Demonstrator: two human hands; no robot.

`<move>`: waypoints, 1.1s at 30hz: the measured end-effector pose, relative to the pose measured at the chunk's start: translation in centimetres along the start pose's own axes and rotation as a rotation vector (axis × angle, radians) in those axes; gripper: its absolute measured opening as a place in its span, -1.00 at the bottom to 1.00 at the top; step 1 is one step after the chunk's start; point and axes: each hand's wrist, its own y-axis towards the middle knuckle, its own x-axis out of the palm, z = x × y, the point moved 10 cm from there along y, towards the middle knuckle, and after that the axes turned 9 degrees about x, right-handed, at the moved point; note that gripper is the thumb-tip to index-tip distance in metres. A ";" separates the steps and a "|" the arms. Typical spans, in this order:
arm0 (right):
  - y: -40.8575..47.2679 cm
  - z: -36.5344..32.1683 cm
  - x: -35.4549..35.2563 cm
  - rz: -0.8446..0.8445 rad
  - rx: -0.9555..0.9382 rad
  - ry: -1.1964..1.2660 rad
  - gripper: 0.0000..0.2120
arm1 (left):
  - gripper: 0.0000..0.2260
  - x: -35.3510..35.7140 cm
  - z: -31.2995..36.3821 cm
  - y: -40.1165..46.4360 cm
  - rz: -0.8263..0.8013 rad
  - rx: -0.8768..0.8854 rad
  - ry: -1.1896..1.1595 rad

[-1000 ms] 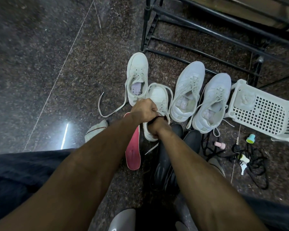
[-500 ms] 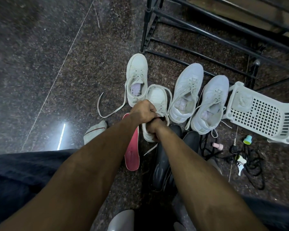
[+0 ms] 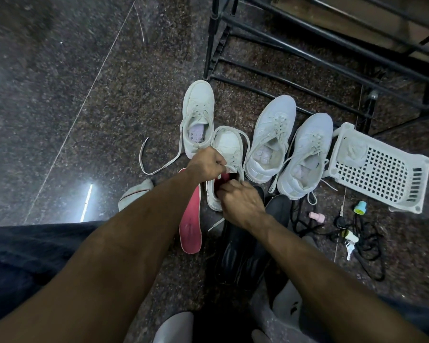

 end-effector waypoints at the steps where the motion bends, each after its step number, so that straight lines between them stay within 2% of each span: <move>1: 0.2 -0.4 -0.1 -0.007 -0.049 -0.019 -0.91 | -0.78 -0.1 0.0 0.0 0.001 0.001 -0.014; 4: 0.6 -1.5 0.0 -0.061 -0.190 -0.070 -0.79 | -0.68 0.0 -0.2 0.2 -0.004 0.006 -0.043; 6: 0.8 -1.2 1.0 -0.206 -0.210 -0.072 -0.64 | -0.77 0.0 -0.2 0.2 -0.009 0.013 -0.032; 8: 0.9 -0.7 2.0 -0.341 -0.214 -0.127 -0.47 | -0.98 0.0 -0.3 0.4 -0.002 0.006 -0.043; 9: 1.0 -0.7 2.3 -0.371 -0.221 -0.168 -0.42 | -0.96 -0.1 -0.4 0.4 0.002 -0.002 -0.044; 13: 2.0 -1.2 2.6 -0.359 -0.248 -0.298 -0.45 | -0.95 -0.2 -0.1 0.2 -0.008 0.008 -0.029; 16: 2.0 -1.0 2.8 -0.344 -0.162 -0.311 -0.49 | -0.94 -0.1 0.0 0.3 0.009 0.024 -0.012; 18: 1.5 -1.0 2.3 -0.305 -0.032 -0.167 -0.54 | -0.96 -0.1 -0.1 0.3 0.019 0.023 -0.011; 23: 0.4 1.1 0.5 -0.331 0.567 0.634 -0.67 | -0.94 -0.3 0.1 -0.1 0.061 0.009 -0.012; 25: 0.7 3.0 0.5 -0.315 0.736 0.866 -0.72 | -0.94 -0.4 0.0 -0.3 0.075 -0.012 -0.035; 28: 1.0 4.3 0.9 -0.325 0.840 1.108 -0.88 | -0.96 -0.3 0.0 -0.4 0.065 -0.029 -0.066; 33: 1.8 1.9 4.0 -0.470 0.901 1.219 -0.73 | -0.91 -0.5 -0.3 -0.4 0.078 -0.063 -0.108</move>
